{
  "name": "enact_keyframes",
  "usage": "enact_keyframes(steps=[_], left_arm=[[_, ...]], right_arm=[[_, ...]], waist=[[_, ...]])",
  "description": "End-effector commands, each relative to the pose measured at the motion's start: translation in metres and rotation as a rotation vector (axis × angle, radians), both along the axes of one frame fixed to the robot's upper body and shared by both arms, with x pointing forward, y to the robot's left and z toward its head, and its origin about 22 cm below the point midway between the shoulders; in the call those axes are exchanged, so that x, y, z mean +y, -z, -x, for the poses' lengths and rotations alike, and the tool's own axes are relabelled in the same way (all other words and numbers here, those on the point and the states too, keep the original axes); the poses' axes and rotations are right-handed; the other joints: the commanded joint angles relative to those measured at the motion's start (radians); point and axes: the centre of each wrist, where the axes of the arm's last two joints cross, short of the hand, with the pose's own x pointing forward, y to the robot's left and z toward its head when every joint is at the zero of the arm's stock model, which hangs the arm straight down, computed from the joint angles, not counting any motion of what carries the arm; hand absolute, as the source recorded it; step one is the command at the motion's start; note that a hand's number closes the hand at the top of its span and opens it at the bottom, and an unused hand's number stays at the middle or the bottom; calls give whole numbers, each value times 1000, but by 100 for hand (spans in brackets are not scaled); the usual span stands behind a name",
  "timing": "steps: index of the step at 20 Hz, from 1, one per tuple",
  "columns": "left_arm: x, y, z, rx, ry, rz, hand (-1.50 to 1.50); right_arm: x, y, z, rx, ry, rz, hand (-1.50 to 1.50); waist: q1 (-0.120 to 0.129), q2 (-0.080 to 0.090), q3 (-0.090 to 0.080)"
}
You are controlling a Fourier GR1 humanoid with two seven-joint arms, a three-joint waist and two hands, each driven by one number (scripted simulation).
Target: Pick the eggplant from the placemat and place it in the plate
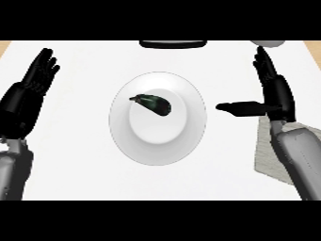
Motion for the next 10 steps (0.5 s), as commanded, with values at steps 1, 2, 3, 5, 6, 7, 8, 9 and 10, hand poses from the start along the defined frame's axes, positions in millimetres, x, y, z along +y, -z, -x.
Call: enact_keyframes(steps=[1,2,3,5,6,7,8,9,10], left_arm=[[5,8,12,11,3,-15,0],[-3,7,-3,17,-7,13,0],[15,1,13,7,9,-13,0],[2,4,10,-6,-9,-6,0],[-15,-4,9,-2,13,-2,0],[9,-3,13,7,-12,5,0],[10,-6,6,-5,-8,12,0],[-7,-7,14,9,12,-10,0],[0,-9,8,-10,-2,-7,0]], right_arm=[[-31,22,26,1,11,34,-150],[-55,-1,34,-8,-18,46,-150],[-66,0,18,-3,14,23,-150],[-73,5,29,-15,-8,32,-150],[-70,5,29,0,-22,39,-150],[-88,-5,35,-17,-10,56,-150],[-92,16,35,-6,6,43,-150],[-98,-8,26,-39,12,70,-150],[-98,0,29,-44,39,92,-150]], waist=[[6,0,0],[-5,-1,0],[9,1,0],[6,1,0],[7,1,0],[6,0,0],[7,1,0],[9,1,0],[8,1,0]])
